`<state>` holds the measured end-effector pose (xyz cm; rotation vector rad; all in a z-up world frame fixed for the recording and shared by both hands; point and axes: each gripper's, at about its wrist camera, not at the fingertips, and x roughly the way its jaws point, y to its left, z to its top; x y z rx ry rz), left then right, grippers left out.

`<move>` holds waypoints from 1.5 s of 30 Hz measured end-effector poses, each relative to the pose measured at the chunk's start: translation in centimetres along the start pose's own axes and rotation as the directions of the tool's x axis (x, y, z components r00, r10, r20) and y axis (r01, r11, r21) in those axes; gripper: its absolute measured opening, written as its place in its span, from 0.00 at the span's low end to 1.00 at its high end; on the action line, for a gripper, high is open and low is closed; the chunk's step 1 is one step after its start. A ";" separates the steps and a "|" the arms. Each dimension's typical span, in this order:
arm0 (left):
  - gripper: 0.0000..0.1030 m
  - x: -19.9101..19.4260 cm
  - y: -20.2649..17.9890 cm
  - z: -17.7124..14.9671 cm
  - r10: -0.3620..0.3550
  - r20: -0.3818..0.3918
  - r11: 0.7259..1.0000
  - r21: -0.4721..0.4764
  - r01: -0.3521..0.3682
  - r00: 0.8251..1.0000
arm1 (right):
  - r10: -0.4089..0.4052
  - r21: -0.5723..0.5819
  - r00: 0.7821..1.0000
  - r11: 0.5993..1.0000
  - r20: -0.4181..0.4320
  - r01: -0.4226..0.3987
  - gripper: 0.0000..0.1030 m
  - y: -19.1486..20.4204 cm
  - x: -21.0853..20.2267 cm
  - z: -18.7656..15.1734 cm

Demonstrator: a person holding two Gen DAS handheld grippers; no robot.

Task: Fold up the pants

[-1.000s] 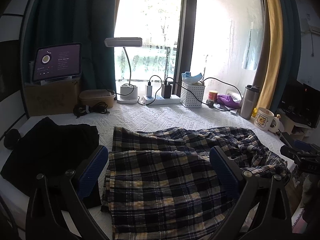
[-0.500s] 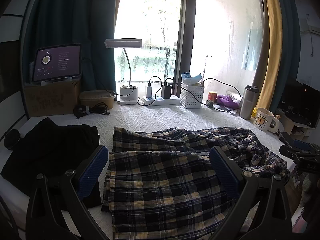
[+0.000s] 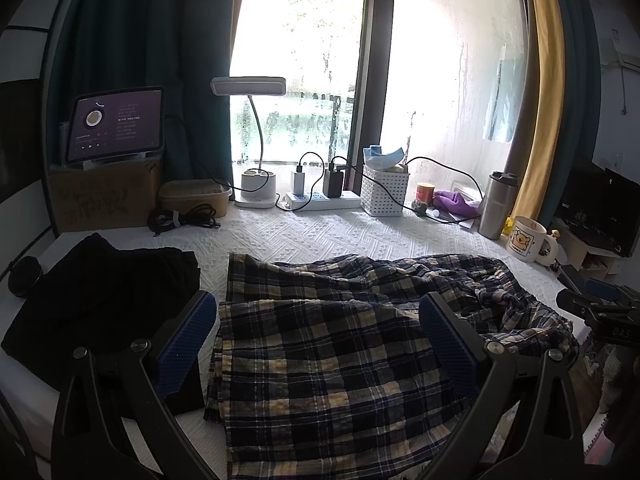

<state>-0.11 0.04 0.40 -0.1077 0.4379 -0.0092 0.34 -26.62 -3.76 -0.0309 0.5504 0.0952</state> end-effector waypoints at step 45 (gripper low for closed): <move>0.97 4.9 2.5 2.5 0.069 -0.053 0.997 0.018 -0.068 0.996 | -0.049 -0.024 0.996 0.999 -0.075 0.047 1.00 -2.6 4.6 2.0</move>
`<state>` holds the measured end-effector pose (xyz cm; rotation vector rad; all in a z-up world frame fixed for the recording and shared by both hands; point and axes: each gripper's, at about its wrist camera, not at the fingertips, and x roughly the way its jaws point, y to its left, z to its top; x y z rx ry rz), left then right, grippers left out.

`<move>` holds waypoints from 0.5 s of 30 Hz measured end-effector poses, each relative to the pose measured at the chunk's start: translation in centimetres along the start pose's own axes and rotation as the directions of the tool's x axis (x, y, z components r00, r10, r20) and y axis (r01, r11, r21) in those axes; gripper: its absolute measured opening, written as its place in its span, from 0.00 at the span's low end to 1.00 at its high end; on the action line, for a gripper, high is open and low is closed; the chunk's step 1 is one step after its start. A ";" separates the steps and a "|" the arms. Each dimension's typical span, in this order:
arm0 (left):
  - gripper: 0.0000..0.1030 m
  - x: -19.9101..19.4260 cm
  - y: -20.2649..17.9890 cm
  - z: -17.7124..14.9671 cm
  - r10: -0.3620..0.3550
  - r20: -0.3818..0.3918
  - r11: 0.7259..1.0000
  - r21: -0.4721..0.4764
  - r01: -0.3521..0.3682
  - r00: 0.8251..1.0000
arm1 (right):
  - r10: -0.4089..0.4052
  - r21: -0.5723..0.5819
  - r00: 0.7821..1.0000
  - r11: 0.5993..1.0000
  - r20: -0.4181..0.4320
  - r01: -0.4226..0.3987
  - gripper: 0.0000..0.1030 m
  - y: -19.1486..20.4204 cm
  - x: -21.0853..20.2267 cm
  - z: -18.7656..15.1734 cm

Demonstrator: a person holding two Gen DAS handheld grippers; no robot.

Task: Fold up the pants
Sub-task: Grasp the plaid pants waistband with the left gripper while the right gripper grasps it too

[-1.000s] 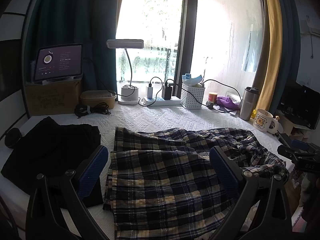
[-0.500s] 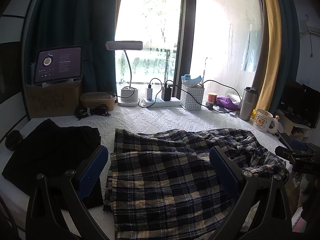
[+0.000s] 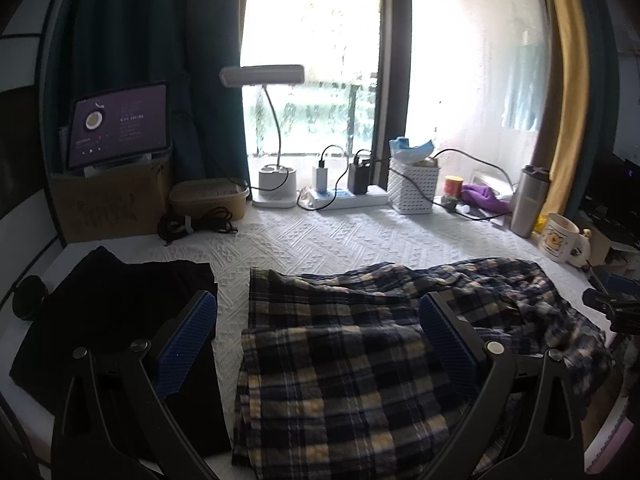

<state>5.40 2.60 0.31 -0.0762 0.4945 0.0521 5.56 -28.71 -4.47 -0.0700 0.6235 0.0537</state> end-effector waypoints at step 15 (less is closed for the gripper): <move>0.97 8.7 3.1 2.7 0.060 -0.168 0.998 -0.015 -0.064 0.984 | -0.027 -0.002 0.996 1.000 -0.083 0.027 1.00 -2.7 6.4 4.9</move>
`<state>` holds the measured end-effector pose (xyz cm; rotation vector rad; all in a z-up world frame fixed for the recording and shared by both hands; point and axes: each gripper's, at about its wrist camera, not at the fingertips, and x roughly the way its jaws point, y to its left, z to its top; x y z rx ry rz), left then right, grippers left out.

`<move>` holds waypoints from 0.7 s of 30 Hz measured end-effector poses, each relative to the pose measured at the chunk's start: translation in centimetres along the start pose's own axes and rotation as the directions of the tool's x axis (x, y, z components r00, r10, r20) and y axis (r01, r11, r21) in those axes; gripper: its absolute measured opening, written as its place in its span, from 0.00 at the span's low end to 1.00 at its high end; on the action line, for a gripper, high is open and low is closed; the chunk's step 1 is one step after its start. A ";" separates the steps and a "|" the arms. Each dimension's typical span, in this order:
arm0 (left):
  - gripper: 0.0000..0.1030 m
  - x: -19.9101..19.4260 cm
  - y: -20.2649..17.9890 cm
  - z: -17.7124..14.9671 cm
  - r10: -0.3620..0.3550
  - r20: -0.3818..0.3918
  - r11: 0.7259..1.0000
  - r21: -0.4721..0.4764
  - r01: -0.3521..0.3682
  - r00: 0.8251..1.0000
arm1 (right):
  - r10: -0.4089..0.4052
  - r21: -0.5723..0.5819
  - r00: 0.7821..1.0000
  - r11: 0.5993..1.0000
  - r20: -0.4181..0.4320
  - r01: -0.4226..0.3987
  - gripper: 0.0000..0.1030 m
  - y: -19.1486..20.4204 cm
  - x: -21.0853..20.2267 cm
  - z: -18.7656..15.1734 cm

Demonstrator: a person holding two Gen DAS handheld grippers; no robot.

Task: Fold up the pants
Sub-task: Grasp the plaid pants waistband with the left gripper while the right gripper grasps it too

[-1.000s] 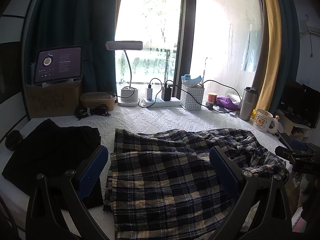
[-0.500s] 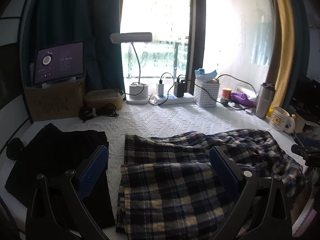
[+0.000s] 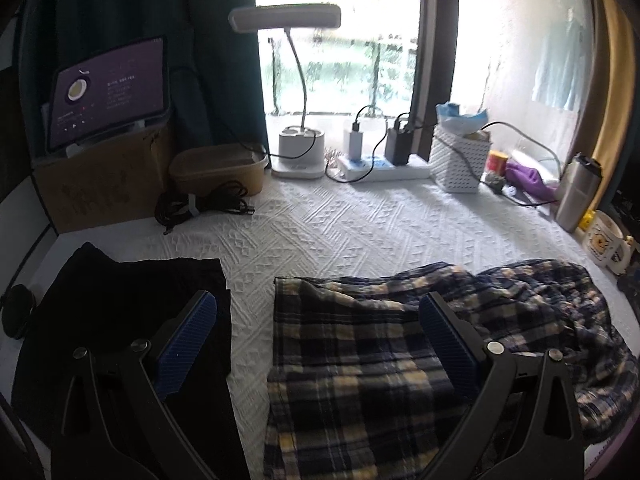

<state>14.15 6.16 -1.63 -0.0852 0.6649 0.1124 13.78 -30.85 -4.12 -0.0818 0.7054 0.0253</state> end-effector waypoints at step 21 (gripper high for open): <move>0.97 11.3 2.6 0.7 0.004 -0.295 0.999 0.052 0.012 0.956 | 0.137 0.032 0.962 0.991 -0.234 -0.133 0.93 -4.3 11.7 2.8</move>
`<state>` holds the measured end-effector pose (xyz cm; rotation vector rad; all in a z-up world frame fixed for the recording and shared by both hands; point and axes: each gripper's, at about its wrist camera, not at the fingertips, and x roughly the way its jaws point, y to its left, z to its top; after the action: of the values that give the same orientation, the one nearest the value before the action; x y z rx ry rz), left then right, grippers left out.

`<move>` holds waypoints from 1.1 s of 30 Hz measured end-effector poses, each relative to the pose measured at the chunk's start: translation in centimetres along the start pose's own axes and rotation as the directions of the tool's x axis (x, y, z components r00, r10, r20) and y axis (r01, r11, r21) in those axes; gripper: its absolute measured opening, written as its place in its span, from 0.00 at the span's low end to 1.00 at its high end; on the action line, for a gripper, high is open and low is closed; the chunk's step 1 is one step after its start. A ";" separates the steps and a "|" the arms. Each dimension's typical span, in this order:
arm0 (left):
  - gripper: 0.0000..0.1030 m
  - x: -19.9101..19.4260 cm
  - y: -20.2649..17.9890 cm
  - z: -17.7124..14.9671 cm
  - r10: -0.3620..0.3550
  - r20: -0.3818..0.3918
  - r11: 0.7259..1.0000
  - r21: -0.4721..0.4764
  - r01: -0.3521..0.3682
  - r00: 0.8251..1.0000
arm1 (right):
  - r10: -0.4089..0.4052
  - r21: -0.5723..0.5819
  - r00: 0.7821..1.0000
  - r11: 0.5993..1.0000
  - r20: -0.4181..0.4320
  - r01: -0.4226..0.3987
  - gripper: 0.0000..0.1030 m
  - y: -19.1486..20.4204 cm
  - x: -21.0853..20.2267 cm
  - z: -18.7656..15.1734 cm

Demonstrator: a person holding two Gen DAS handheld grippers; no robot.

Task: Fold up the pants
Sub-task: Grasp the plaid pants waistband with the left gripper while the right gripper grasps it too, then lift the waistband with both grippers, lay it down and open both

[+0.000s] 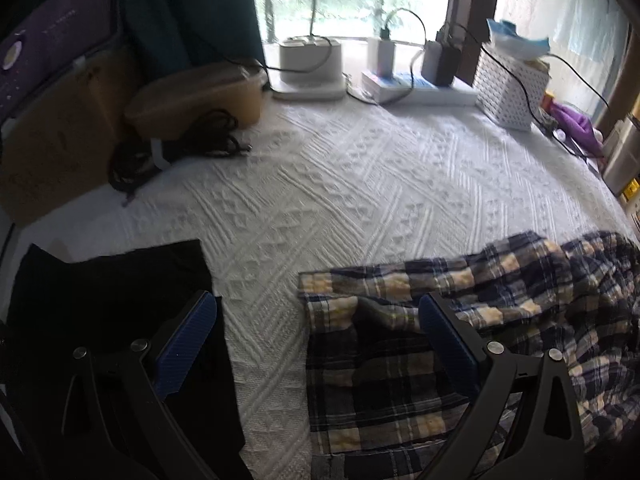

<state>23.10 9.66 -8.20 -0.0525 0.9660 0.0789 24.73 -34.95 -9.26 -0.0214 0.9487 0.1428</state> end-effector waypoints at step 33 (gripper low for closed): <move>0.02 -5.2 -2.9 0.2 -0.092 0.142 0.994 0.079 0.082 0.985 | -0.022 -0.134 0.985 0.990 0.170 0.045 0.26 3.5 -3.5 0.5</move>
<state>20.55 6.58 -3.81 -0.0217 0.8184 -0.0328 22.70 -31.80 -5.96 -0.1507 0.7681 0.1758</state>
